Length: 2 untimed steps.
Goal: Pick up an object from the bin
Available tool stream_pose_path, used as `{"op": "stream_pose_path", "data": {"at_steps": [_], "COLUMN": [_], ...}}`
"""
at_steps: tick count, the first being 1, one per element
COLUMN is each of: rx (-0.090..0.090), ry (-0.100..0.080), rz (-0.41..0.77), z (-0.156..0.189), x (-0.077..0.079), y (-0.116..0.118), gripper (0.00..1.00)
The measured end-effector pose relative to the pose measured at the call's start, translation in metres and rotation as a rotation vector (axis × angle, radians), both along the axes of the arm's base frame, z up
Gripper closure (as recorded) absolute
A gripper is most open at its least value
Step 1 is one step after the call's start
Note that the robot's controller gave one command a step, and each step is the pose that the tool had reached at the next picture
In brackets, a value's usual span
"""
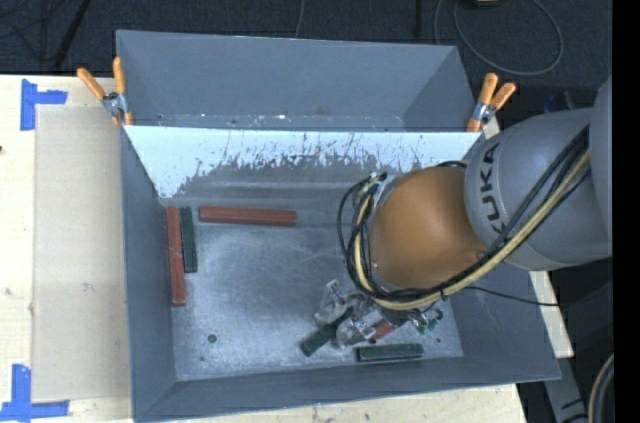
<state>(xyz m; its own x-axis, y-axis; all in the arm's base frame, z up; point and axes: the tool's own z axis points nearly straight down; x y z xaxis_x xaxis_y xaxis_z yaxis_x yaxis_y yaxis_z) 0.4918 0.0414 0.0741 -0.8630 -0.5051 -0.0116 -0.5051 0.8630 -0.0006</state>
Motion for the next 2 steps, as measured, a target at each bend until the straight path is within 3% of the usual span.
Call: {"op": "stream_pose_path", "data": {"at_steps": [1,2], "rx": [0.000,-0.007], "ry": [0.000,0.011], "rz": [0.000,0.197], "z": [0.000,0.010], "x": [0.000,-0.005], "y": [0.000,0.016], "gripper": [1.00,1.00]}}
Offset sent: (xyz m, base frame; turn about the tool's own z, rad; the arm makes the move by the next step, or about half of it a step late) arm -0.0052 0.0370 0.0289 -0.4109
